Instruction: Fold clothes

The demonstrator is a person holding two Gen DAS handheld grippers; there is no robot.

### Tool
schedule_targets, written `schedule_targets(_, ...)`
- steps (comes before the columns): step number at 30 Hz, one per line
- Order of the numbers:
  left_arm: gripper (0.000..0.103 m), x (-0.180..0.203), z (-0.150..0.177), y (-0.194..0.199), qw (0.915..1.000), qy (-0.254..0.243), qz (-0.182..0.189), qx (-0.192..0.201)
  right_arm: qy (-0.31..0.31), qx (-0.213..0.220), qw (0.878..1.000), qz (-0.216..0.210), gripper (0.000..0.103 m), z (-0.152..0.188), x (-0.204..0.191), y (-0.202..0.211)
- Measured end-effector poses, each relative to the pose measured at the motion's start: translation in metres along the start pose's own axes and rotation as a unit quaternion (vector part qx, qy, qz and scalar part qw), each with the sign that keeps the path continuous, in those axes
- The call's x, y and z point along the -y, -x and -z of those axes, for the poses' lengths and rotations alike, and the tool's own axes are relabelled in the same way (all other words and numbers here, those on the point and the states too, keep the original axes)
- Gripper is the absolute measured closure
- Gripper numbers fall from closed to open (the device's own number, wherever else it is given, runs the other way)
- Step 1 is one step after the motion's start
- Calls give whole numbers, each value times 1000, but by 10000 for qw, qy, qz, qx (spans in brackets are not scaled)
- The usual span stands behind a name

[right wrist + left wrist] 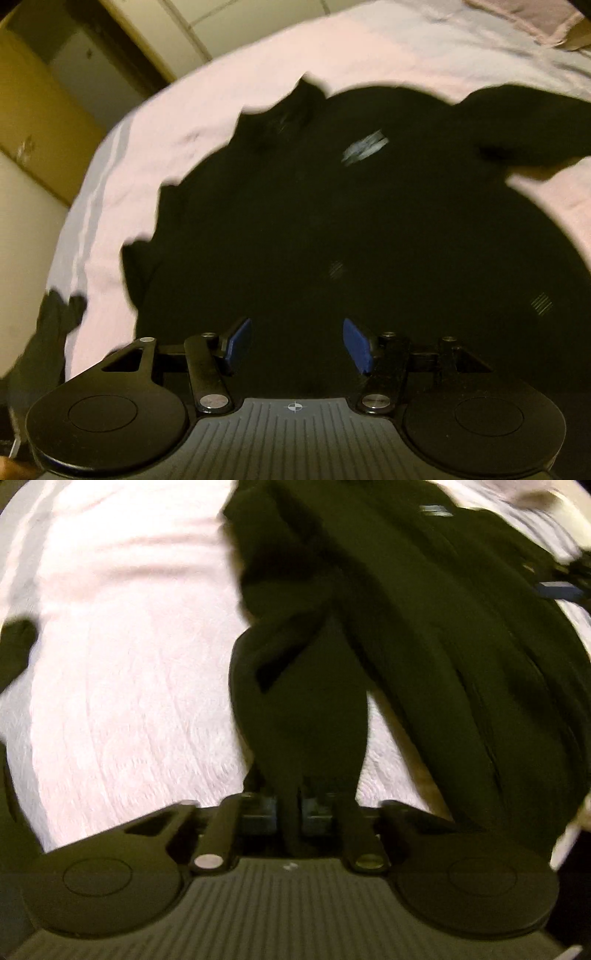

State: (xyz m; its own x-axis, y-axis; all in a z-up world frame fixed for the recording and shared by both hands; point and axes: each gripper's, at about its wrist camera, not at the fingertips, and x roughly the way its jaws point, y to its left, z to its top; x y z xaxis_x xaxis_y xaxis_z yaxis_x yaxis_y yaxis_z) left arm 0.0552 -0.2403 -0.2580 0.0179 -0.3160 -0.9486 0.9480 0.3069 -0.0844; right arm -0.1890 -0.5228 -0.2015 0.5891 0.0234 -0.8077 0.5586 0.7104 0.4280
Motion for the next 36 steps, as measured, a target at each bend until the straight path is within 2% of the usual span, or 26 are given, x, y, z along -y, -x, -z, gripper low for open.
schedule_targets(2, 98, -16, 0, 23, 9996, -124, -83, 246, 167, -94, 9998, -87, 44, 3, -28, -6)
schedule_targets(3, 98, -29, -2, 41, 9987, -164, -249, 411, 282, -121, 9994, -139, 44, 3, -41, -9)
schedule_targets(5, 98, -57, -7, 83, 9916, -303, -1011, 750, 495, -182, 9983, -240, 44, 2, -65, -15)
schedule_targets(7, 99, -79, -9, 119, 9774, -426, -1810, 1007, 665, -208, 9970, -330, 44, -2, -84, -22)
schedule_targets(8, 99, -94, -10, 137, 9665, -453, -2273, 1102, 725, -209, 9965, -369, 44, -2, -91, -24)
schedule_targets(10, 98, -113, -11, 155, 9493, -493, -2883, 1156, 830, -210, 9953, -441, 44, -3, -104, -30)
schedule_targets(12, 96, -121, -8, 155, 9348, -837, -3284, 1058, 873, -210, 9948, -483, 44, -1, -113, -35)
schedule_targets(14, 96, -114, 1, 140, 9235, -1404, -3468, 850, 864, -241, 9946, -513, 44, 3, -117, -38)
schedule_targets(16, 96, -106, 14, 121, 9211, -1742, -3424, 633, 847, -306, 9947, -505, 43, 9, -116, -41)
schedule_targets(18, 95, -103, 24, 100, 9250, -1878, -3282, 362, 818, -387, 9950, -428, 43, 14, -113, -43)
schedule_targets(21, 91, -103, 43, 66, 9204, -2136, -3272, -166, 749, -470, 9957, -274, 43, 20, -106, -41)
schedule_targets(24, 83, -104, 64, 59, 9141, -2463, -3198, -388, 642, -471, 9968, -108, 43, 24, -97, -35)
schedule_targets(25, 80, -103, 69, 63, 9150, -2449, -3187, -345, 604, -463, 9971, -60, 43, 24, -95, -33)
schedule_targets(28, 68, -108, 75, 86, 9269, -2165, -3061, -174, 604, -453, 9971, -31, 42, 20, -96, -35)
schedule_targets(30, 64, -113, 75, 95, 9367, -1950, -2906, -124, 620, -449, 9971, -28, 42, 18, -98, -36)
schedule_targets(33, 63, -117, 83, 118, 9494, -1754, -2599, -158, 728, -446, 9963, -141, 41, 19, -110, -39)
schedule_targets(36, 61, -143, 80, 118, 9717, -882, -2190, -22, 879, -462, 9946, -304, 40, 22, -125, -44)
